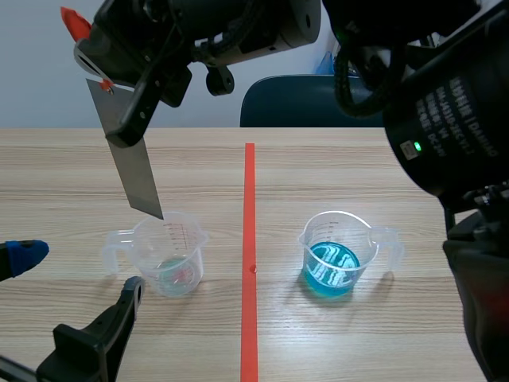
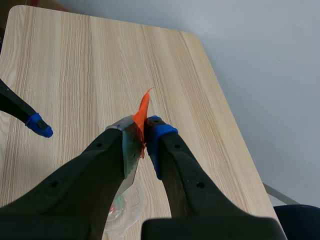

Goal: Do the redox reaction experiment

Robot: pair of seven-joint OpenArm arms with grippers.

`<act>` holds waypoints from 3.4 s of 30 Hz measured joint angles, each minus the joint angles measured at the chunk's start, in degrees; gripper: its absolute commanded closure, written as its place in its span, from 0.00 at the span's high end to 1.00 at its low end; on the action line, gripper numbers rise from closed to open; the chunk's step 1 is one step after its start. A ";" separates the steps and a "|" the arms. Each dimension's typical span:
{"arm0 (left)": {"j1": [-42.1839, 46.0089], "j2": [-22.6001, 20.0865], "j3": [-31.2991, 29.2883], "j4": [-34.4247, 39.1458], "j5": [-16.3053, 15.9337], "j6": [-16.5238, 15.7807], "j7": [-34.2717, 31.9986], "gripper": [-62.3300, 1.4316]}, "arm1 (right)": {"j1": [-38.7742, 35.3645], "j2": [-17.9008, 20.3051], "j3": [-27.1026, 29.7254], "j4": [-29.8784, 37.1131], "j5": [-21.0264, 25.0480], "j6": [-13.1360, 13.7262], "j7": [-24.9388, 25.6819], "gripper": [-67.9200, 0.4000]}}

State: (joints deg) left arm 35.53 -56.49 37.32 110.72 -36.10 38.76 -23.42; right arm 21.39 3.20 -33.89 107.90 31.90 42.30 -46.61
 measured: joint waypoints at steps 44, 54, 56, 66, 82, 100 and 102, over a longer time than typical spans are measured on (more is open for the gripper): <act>0.00 0.00 0.00 0.00 0.00 0.00 0.00 1.00 | 0.00 0.00 0.00 0.00 0.00 0.00 0.00 0.02; 0.00 0.00 0.00 0.00 0.00 0.00 0.00 1.00 | 0.00 0.00 0.00 0.00 0.00 0.00 0.02 0.02; 0.00 0.00 0.00 0.00 0.00 0.00 0.00 1.00 | 0.00 0.00 0.00 0.00 0.00 0.00 0.02 0.02; 0.00 0.00 0.00 0.00 0.00 0.00 0.00 1.00 | 0.00 0.00 0.00 0.00 0.00 0.00 0.02 0.02; 0.00 0.00 0.00 0.00 0.00 0.00 0.00 1.00 | 0.00 0.00 0.00 -1.14 -0.09 0.00 0.22 0.02; 0.00 0.00 0.00 0.00 0.00 0.00 0.00 1.00 | 0.00 0.13 0.00 -7.67 -3.67 -0.02 5.31 0.02; 0.00 0.00 0.00 0.00 0.00 0.00 0.00 1.00 | 0.00 0.15 -0.44 -8.33 -4.17 -0.02 5.68 0.02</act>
State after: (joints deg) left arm 35.53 -56.49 37.32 110.72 -36.10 38.76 -23.42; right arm 21.39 3.36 -34.33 99.57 27.73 42.28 -40.93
